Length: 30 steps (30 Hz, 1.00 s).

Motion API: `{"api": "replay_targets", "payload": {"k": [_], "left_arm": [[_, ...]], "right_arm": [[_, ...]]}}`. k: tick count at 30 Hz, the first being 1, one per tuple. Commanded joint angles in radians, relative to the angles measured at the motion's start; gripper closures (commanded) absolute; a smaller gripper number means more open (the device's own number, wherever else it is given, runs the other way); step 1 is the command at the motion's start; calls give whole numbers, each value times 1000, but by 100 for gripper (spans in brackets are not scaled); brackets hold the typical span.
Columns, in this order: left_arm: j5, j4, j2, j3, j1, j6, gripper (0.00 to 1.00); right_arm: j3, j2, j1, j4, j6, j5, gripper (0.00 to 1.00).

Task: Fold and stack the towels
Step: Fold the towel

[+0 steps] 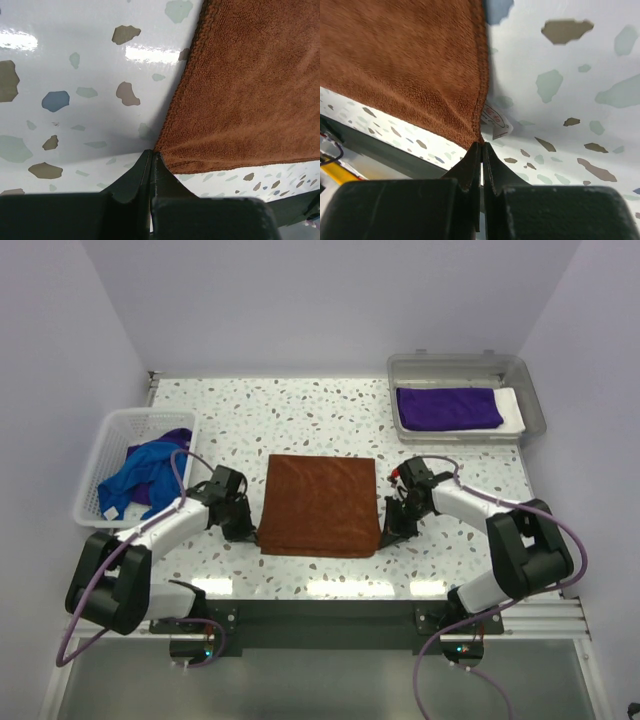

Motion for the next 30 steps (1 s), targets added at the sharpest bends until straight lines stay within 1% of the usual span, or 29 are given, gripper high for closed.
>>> {"api": "replay_targets", "payload": {"k": [1, 8, 11, 15, 20, 26, 30], "left_arm": [[-37, -22, -20, 87, -1, 6, 100], [-68, -200, -89, 220, -4, 17, 100], [-51, -249, -99, 230, -9, 25, 100], [-21, -275, -136, 197, -13, 14, 100], [4, -242, -161, 96, -33, -6, 100], [15, -151, -107, -4, -47, -23, 100], [13, -97, -66, -39, -56, -35, 100]], "right_arm": [[101, -53, 1, -75, -32, 70, 100], [217, -140, 7, -230, -46, 59, 100], [237, -160, 22, -281, -49, 52, 100], [211, -177, 36, -309, -46, 52, 100], [148, -185, 47, -275, -23, 38, 100], [-1, -135, 62, -155, 7, 27, 100], [-38, -95, 62, -103, 11, 47, 100]]}}
